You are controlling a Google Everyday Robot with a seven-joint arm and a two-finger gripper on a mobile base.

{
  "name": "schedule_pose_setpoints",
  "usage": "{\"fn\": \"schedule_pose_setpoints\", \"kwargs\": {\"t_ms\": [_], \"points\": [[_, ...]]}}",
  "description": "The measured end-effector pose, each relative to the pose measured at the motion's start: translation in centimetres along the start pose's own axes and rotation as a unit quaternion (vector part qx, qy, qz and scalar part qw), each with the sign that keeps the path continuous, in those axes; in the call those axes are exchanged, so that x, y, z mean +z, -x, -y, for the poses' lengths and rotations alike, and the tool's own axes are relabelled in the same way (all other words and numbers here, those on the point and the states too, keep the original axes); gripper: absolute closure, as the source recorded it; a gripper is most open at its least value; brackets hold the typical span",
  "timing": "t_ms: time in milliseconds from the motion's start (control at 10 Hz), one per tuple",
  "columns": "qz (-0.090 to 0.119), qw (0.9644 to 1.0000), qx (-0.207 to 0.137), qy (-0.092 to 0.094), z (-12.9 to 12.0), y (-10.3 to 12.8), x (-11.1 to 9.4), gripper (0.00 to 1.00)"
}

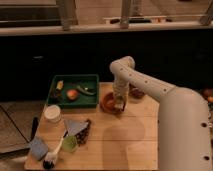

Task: Wipe red bowl with eraser

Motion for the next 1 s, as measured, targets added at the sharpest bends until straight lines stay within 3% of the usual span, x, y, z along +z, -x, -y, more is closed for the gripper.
{"fn": "schedule_pose_setpoints", "kwargs": {"t_ms": [200, 500, 800, 1000], "points": [[-0.016, 0.9998, 0.003, 0.012, 1.5, -2.1, -0.1, 0.99], [-0.022, 0.9996, -0.008, 0.016, 4.0, -2.8, 0.3, 0.99], [0.000, 0.9990, -0.042, -0.015, 5.3, -0.7, 0.2, 0.99], [0.024, 0.9965, -0.065, -0.045, 4.9, 2.3, -0.1, 0.99]]}}
